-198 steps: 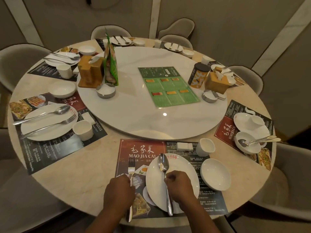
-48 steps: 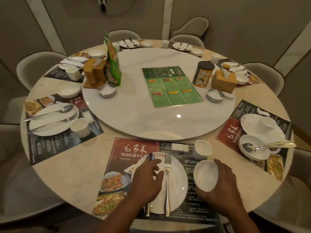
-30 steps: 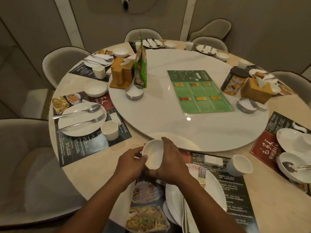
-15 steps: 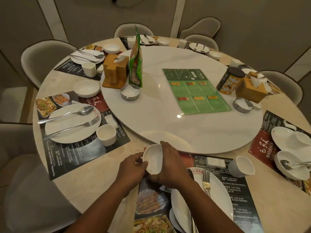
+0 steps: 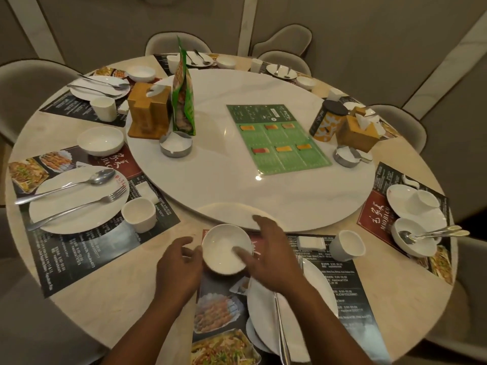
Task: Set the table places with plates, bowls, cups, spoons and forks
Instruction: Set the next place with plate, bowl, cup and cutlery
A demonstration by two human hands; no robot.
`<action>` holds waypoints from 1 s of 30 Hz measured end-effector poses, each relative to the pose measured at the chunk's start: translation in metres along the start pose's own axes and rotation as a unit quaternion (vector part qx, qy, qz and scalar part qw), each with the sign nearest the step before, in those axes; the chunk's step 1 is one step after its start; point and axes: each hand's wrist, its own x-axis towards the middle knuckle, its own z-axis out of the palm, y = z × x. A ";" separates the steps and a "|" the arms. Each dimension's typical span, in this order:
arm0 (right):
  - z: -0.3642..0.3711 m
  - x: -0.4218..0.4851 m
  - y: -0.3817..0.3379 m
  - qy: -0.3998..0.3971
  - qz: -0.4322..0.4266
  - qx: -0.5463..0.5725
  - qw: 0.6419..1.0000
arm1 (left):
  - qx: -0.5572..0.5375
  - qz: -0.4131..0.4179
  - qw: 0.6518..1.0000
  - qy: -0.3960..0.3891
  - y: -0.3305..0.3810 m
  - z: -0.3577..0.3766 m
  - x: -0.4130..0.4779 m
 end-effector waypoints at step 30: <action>-0.081 -0.118 0.159 -0.085 0.218 0.123 0.964 | 0.069 -0.043 0.997 0.000 -0.002 0.102 -0.129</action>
